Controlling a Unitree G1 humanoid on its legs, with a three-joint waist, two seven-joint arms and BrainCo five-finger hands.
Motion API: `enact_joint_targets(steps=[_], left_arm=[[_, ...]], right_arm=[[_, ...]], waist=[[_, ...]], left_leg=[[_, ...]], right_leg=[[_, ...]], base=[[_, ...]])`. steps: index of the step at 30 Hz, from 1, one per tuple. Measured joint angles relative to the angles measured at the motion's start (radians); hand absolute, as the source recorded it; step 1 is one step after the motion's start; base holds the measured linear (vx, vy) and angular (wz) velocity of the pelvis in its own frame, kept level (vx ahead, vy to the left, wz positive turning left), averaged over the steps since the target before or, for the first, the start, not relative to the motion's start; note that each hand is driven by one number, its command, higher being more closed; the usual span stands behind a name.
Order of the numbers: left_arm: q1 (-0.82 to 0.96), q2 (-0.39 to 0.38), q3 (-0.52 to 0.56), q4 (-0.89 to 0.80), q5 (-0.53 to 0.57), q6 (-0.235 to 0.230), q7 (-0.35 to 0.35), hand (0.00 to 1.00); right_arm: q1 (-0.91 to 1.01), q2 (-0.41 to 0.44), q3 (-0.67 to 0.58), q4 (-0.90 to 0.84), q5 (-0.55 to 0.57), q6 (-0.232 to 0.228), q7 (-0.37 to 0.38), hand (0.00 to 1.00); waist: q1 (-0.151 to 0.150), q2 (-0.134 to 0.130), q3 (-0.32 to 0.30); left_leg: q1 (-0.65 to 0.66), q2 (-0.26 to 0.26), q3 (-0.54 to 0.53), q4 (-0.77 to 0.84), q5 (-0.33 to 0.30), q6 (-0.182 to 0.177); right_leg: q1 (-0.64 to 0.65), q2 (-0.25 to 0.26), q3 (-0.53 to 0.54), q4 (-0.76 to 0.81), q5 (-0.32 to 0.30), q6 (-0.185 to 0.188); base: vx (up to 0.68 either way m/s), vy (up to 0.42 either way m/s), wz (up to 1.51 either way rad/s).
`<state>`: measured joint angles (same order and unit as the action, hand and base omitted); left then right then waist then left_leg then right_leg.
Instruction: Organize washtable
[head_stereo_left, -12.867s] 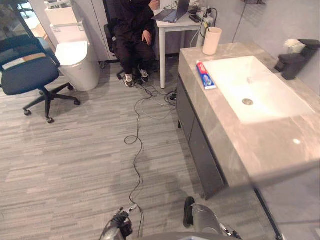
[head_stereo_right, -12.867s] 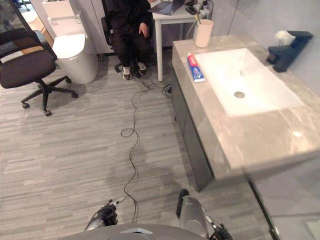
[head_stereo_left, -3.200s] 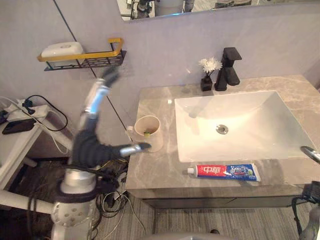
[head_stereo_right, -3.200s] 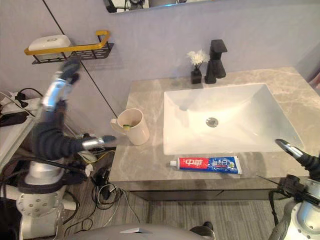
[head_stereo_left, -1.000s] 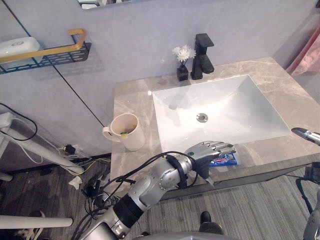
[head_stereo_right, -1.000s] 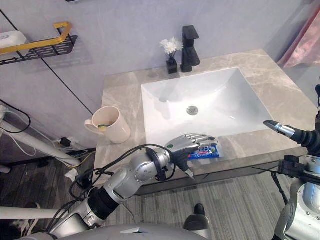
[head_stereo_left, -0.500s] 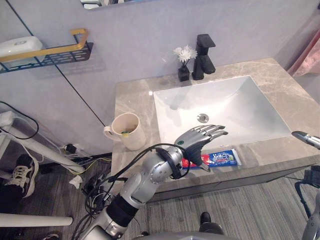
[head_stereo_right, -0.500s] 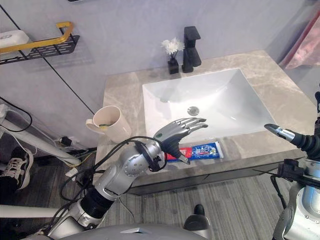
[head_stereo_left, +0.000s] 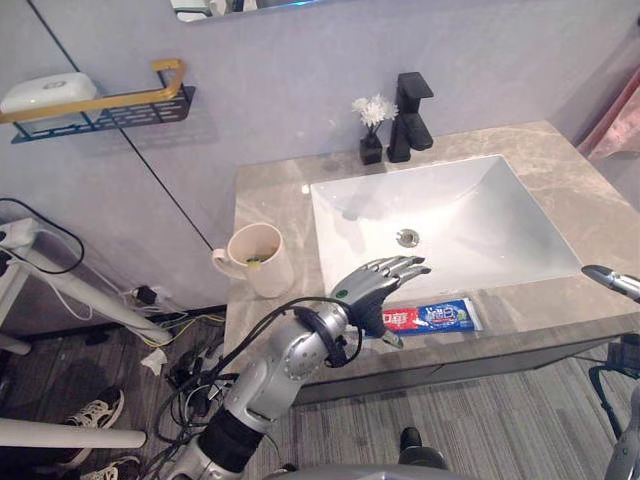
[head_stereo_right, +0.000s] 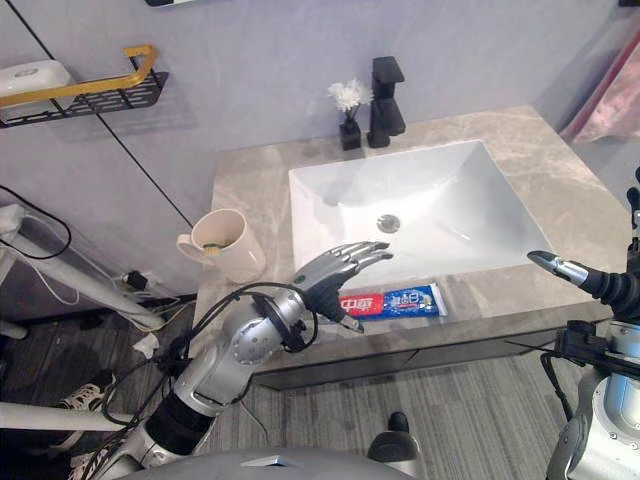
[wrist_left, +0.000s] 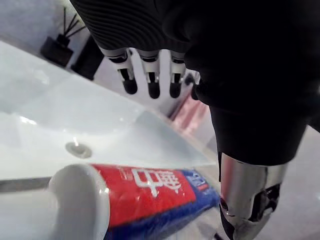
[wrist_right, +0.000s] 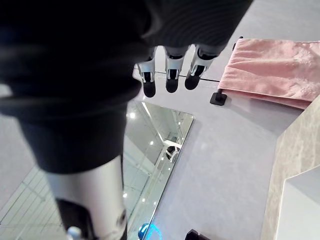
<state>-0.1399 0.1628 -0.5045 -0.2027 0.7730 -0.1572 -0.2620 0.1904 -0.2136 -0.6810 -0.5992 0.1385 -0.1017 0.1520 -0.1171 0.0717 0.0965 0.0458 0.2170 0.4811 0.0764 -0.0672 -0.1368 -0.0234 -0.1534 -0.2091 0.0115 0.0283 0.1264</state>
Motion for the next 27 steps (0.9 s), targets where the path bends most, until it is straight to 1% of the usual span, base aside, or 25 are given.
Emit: enact_joint_targets(steps=[2, 7, 11, 16, 17, 20, 27], left_arm=[[0.003, 0.001, 0.000, 0.000, 0.000, 0.000, 0.000, 0.00], [0.022, 0.002, 0.005, 0.002, 0.001, 0.000, 0.000, 0.00], [0.035, 0.006, 0.042, 0.003, 0.001, 0.001, 0.000, 0.00], [0.035, 0.014, 0.066, 0.003, 0.001, 0.003, 0.000, 0.00], [0.035, 0.019, 0.066, 0.003, 0.001, 0.003, 0.000, 0.00], [0.035, 0.032, 0.068, 0.003, 0.001, 0.005, 0.000, 0.00], [0.035, 0.033, 0.077, 0.003, 0.001, 0.005, 0.000, 0.00]], right_arm=[[0.000, 0.000, 0.000, 0.000, 0.000, 0.000, 0.000, 0.00], [0.000, 0.000, 0.000, 0.001, 0.000, 0.000, 0.000, 0.00], [0.000, 0.000, -0.001, 0.001, 0.000, 0.000, 0.000, 0.00], [0.000, 0.000, -0.007, 0.001, 0.000, 0.002, 0.001, 0.00], [-0.002, 0.000, -0.030, 0.001, 0.001, 0.002, 0.001, 0.00], [-0.002, 0.000, -0.031, 0.001, 0.001, 0.002, 0.001, 0.00], [-0.002, 0.000, -0.033, 0.001, 0.001, 0.002, 0.001, 0.00]], waist=[[0.002, 0.001, -0.004], [0.003, -0.007, -0.010], [0.002, -0.015, -0.014], [0.001, -0.015, -0.014], [0.000, -0.016, -0.014], [-0.003, -0.016, -0.014], [-0.004, -0.017, -0.013]], left_leg=[[-0.002, 0.000, 0.000, 0.000, 0.000, -0.001], [-0.006, 0.000, 0.002, -0.001, 0.001, -0.001], [-0.015, 0.000, 0.000, 0.000, 0.001, -0.001], [-0.039, 0.001, -0.002, 0.003, 0.005, 0.001], [-0.038, 0.000, -0.002, 0.001, 0.005, 0.001], [-0.038, 0.000, -0.001, 0.000, 0.005, 0.001], [-0.044, 0.000, 0.000, -0.002, 0.005, 0.000]], right_leg=[[-0.002, 0.001, 0.000, -0.001, 0.001, 0.000], [-0.008, 0.001, 0.003, -0.001, 0.002, -0.001], [-0.014, 0.001, 0.002, -0.002, 0.003, -0.001], [-0.036, 0.002, 0.002, -0.004, 0.009, -0.003], [-0.037, 0.002, 0.002, -0.004, 0.009, -0.003], [-0.037, 0.002, 0.002, -0.005, 0.009, -0.003], [-0.045, 0.002, 0.003, -0.005, 0.009, -0.003]], base=[[0.00, 0.000, 0.00], [0.00, 0.000, 0.00], [0.00, 0.000, 0.00], [0.00, 0.000, 0.00], [0.00, 0.000, 0.00], [0.00, 0.000, 0.00], [0.00, 0.000, 0.00]])
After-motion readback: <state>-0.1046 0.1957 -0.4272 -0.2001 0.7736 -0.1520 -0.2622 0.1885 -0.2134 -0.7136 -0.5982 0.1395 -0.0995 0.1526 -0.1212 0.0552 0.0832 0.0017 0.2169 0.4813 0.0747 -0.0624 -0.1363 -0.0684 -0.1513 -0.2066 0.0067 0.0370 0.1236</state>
